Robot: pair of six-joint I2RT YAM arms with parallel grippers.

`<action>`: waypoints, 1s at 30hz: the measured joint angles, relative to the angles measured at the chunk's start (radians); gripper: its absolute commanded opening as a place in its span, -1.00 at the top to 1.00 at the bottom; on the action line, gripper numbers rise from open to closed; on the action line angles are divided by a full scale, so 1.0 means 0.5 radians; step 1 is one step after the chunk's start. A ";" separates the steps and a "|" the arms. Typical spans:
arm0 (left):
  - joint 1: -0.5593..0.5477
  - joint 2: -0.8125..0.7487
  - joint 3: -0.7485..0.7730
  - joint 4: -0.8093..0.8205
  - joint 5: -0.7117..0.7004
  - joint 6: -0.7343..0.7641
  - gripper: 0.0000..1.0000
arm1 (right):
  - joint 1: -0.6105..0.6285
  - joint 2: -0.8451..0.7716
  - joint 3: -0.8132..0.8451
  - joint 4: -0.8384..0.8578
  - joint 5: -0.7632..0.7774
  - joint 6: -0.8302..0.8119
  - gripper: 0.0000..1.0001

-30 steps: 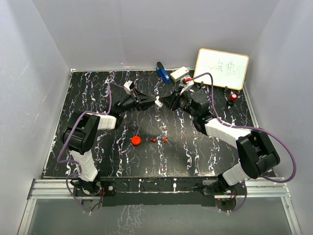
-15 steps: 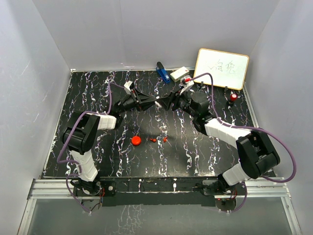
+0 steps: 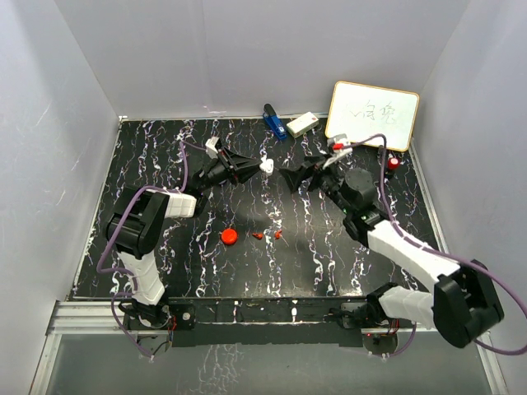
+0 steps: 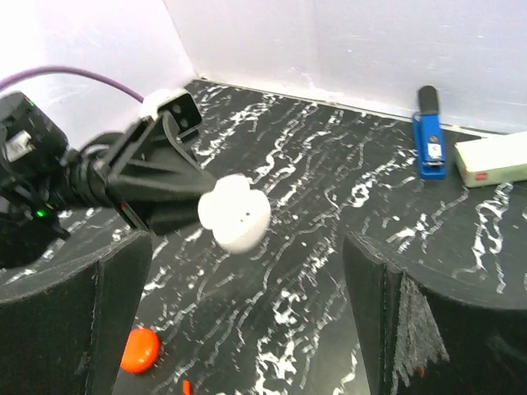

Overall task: Insert the wireless bluetooth earbuds into the charging case
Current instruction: Place the earbud in the charging case, then close the charging case.

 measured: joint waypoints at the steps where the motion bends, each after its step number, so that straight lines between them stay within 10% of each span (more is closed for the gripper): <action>1: 0.000 0.002 0.000 -0.003 -0.027 -0.014 1.00 | 0.001 -0.049 -0.052 0.005 0.019 -0.031 -0.97; 12: -0.011 0.031 0.018 -0.080 -0.330 -0.127 1.00 | 0.185 0.251 -0.690 0.759 0.266 -0.417 -0.97; 23: -0.101 0.012 -0.011 -0.135 -0.542 -0.220 1.00 | 0.404 1.141 -0.546 1.868 0.563 -0.700 -0.97; 30: -0.121 -0.066 -0.117 -0.150 -0.634 -0.242 1.00 | 0.405 1.499 -0.343 1.937 0.661 -0.764 -0.97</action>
